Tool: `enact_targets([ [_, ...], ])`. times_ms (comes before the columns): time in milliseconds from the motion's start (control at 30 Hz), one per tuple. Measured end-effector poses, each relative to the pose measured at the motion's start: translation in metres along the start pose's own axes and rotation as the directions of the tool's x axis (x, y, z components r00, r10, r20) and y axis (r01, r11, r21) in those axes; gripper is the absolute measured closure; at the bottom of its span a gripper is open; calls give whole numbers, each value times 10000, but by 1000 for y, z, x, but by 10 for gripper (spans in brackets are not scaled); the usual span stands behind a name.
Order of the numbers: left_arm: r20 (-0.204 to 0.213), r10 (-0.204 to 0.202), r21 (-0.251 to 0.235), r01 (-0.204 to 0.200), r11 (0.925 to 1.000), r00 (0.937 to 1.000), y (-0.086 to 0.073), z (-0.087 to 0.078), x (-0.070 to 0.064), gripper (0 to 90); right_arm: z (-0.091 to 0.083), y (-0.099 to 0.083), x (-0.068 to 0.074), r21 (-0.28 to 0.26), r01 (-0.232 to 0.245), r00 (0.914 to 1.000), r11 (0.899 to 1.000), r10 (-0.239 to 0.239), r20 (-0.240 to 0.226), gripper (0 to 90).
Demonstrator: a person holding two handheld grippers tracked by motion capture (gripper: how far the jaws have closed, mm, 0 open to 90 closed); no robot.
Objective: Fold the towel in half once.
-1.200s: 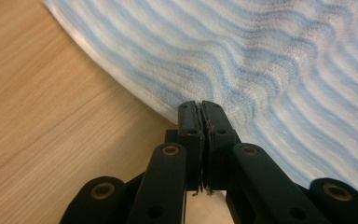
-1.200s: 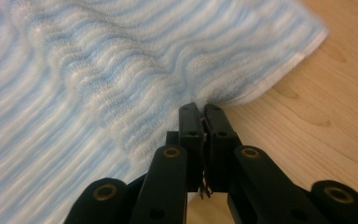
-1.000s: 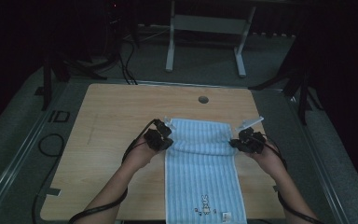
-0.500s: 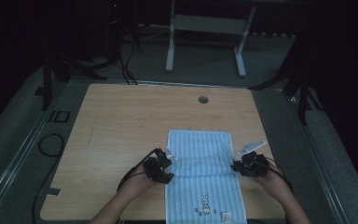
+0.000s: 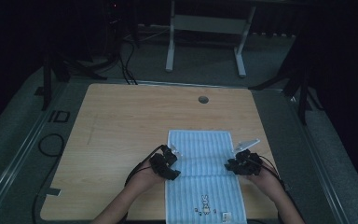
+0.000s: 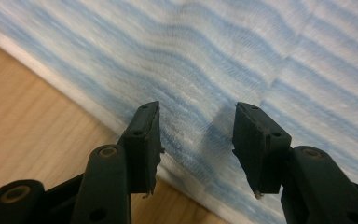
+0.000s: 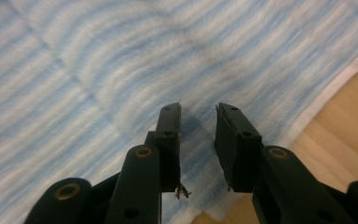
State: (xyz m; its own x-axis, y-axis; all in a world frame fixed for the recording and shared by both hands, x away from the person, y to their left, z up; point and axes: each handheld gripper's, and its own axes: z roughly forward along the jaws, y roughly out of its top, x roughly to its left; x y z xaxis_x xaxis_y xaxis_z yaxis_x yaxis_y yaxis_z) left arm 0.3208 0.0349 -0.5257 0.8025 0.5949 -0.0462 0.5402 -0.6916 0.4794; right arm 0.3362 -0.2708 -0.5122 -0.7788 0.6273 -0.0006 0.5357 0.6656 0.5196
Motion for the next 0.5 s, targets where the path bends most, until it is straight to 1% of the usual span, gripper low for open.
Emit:
enact_targets([
  [33, 40, -63, 2, 63, 10000, 10000, 0, 3, 2, 517, 5, -1, -2, 68, -74, 10000, 9999, 75, -64, 719],
  [67, 87, -79, -83, 79, 9999, 9999, 0, 4, 3, 519, 11, -2, -3, 252, -120, 9999, 9996, 123, -99, 722],
  [100, 61, -53, -69, 53, 10000, 10000, 1, 4, 4, 523, 16, -3, -3, 328, -95, 9999, 9994, 97, -72, 729],
  [133, 29, 12, -37, -12, 10000, 10000, 2, 4, 6, 526, 17, -2, -3, 169, -158, 9998, 9997, 159, -80, 729],
  [167, 82, 23, -35, -22, 10000, 10000, 2, 4, 9, 526, 17, -1, -4, 193, -157, 9999, 9997, 159, -54, 730],
  [300, 60, -114, -39, 115, 9999, 9999, 3, 4, 19, 531, 20, 5, -2, 285, -103, 9999, 9995, 101, 72, 728],
  [467, -62, -163, -4, 163, 9999, 9998, 3, 4, 30, 530, 26, 15, -2, 401, -111, 9998, 9991, 105, 140, 725],
  [500, -72, -229, -31, 229, 9997, 9997, 3, 3, 32, 530, 27, 17, -2, 410, -96, 9998, 9991, 89, 170, 725],
])
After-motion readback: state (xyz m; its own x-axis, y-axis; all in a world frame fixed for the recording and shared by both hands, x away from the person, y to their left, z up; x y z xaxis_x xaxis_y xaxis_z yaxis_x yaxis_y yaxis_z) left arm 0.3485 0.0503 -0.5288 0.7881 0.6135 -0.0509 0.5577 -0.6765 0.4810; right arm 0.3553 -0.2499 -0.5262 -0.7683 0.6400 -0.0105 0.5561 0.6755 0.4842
